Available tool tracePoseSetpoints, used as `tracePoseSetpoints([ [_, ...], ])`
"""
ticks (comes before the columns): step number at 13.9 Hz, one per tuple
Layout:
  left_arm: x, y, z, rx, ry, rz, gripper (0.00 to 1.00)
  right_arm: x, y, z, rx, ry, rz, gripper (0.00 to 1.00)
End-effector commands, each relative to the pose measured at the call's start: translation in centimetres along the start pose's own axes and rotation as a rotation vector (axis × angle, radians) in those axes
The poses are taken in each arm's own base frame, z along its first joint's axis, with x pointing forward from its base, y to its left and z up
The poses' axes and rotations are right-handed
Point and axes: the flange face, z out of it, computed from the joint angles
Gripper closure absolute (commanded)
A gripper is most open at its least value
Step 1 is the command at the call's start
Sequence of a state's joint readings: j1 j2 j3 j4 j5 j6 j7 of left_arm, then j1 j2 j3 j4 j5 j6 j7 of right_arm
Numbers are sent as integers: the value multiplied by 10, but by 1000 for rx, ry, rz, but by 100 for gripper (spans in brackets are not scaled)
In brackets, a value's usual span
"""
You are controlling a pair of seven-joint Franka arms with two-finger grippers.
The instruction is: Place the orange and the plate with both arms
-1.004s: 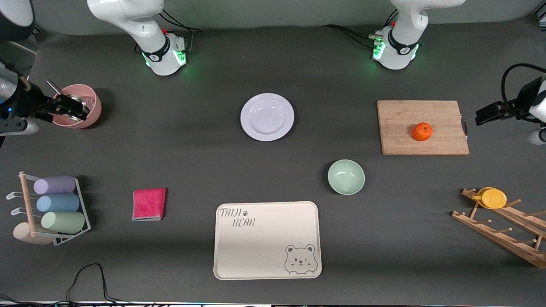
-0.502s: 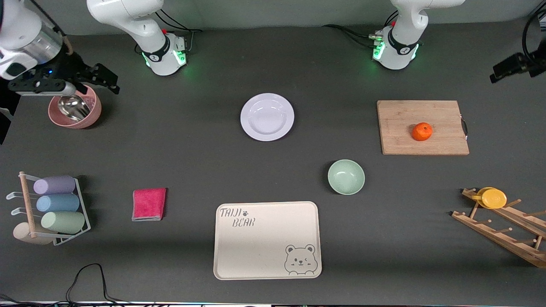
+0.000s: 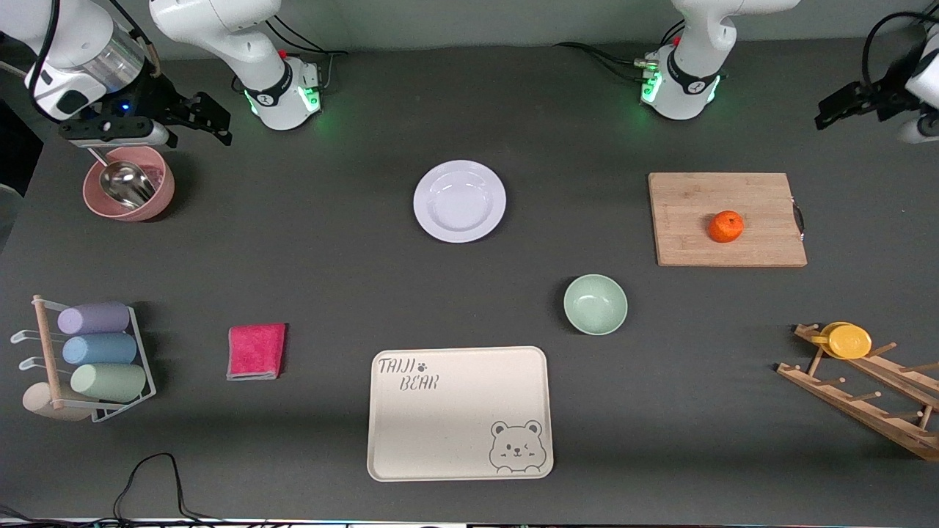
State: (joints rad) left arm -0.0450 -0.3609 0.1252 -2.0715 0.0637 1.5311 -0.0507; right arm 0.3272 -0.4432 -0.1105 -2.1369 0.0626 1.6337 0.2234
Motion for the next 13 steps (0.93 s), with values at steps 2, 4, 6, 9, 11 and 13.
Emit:
tracePoseSetpoints([
  [2, 2, 11, 99, 9, 29, 23, 0, -16, 26, 32, 207, -59, -62, 0],
  [4, 7, 15, 149, 5, 60, 30, 0, -19, 33, 64, 360, -109, -90, 0],
  [6, 16, 18, 196, 9, 45, 34, 0, -22, 34, 100, 439, -111, -106, 0],
  [9, 36, 16, 247, 14, 45, 26, 0, -28, 31, 158, 575, -66, -157, 0],
  [11, 42, 18, 281, 16, 67, 29, 0, -32, 31, 195, 654, -39, -155, 0],
  [13, 49, 19, 303, 19, 71, 31, 0, -33, 30, 231, 749, -43, -157, 0],
])
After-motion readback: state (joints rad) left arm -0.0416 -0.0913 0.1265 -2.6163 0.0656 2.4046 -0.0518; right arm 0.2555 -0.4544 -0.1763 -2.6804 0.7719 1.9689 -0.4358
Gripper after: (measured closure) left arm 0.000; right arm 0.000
